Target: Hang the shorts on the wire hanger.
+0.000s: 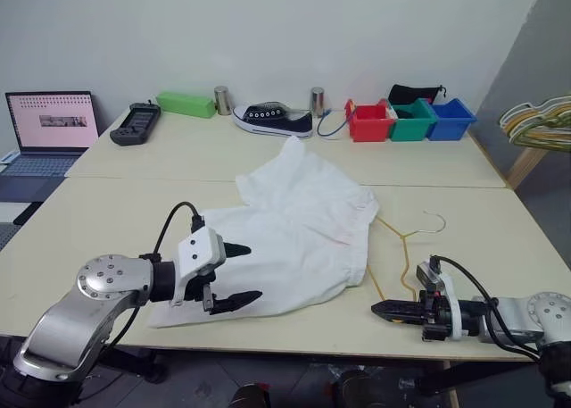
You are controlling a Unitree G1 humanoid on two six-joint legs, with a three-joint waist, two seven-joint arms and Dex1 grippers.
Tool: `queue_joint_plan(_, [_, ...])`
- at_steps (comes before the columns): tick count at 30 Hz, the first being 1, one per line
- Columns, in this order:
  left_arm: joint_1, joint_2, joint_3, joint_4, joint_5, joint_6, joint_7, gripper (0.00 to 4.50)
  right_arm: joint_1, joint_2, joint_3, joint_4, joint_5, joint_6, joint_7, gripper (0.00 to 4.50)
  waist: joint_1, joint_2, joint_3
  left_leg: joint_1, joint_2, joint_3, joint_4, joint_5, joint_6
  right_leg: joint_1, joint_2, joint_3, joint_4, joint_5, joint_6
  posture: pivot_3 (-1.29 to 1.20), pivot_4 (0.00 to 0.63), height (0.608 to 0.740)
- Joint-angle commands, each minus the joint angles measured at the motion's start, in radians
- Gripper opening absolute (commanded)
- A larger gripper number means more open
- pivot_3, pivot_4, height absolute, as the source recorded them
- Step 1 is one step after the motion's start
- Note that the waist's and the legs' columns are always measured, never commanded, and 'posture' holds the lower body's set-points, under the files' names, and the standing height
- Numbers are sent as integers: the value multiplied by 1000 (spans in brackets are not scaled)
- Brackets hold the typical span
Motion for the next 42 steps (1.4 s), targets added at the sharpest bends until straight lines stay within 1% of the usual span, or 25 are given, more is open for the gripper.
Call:
queue_joint_plan(1, [-33,-1,-10,0,6,-23,-9,4481,-30,14,3,-64,-82,-9,61,0,-4,0,0,0,0,0,0,0,0,0,1,2,0,1,1,-212,23,740])
queue_joint_plan(5, [-44,-5,-17,7,10,-27,-14,4481,-69,2,46,-131,-251,-42,174,0,-17,0,-1,-1,1,2,0,0,0,-2,1,4,1,1,2,-220,21,740])
queue_joint_plan(11, [-61,-7,-31,16,11,-30,-15,4481,-213,16,71,-33,-425,-78,304,0,-44,0,-1,0,1,2,0,0,0,-2,2,5,1,1,1,-221,20,740])
queue_joint_plan(19, [-62,-15,-36,11,11,-30,-7,4481,-402,29,28,147,-563,-62,375,0,-60,1,-1,-1,1,4,0,0,0,-3,2,8,2,3,4,-221,16,740])
queue_joint_plan(22, [-68,-18,-39,14,12,-30,-7,4481,-421,19,55,112,-622,-95,427,0,-61,1,-1,-1,1,5,0,0,0,-3,2,9,2,2,4,-220,14,740])
queue_joint_plan(25, [-112,-1,-12,57,12,-41,-20,4481,-416,-41,144,-45,-738,-216,517,0,-63,1,-1,-1,1,6,0,0,0,-4,2,11,2,2,4,-212,14,740])
queue_joint_plan(28, [-240,30,42,145,-19,-25,-44,4481,-416,-128,275,-209,-935,-414,595,0,-61,1,-1,-1,0,8,0,0,0,-6,3,13,3,3,5,-212,14,740])
queue_joint_plan(29, [-311,45,55,193,-29,-20,-60,4481,-422,-152,314,-245,-1005,-485,613,0,-61,0,-1,-2,0,8,1,0,0,-9,3,14,6,3,5,-209,13,740])
queue_joint_plan(31, [-488,77,61,321,-34,-24,-107,4481,-463,-164,366,-274,-1131,-599,605,0,-64,-3,-2,-4,0,9,4,0,0,-14,4,16,12,3,5,-208,11,740])
queue_joint_plan(33, [-646,88,36,450,-7,-62,-157,4481,-522,-134,394,-247,-1233,-659,564,0,-75,-3,-2,-8,0,8,8,0,0,-19,5,16,16,3,5,-202,8,740])
queue_joint_plan(36, [-847,69,-33,636,80,-170,-218,4481,-589,-103,468,-217,-1417,-800,526,0,-98,-2,-3,-7,0,10,11,1,0,-18,5,19,17,4,7,-197,5,740])
queue_joint_plan(38, [-944,49,-78,745,138,-249,-255,4481,-617,-70,487,-207,-1471,-822,509,0,-102,-2,-3,-7,0,11,12,1,0,-18,5,21,17,4,8,-196,2,740])
queue_joint_plan(42, [-1155,-29,-207,1028,296,-490,-351,4481,-653,0,548,-257,-1607,-876,486,0,-101,-2,-3,-8,0,11,11,1,0,-19,5,20,18,5,8,-204,0,740])
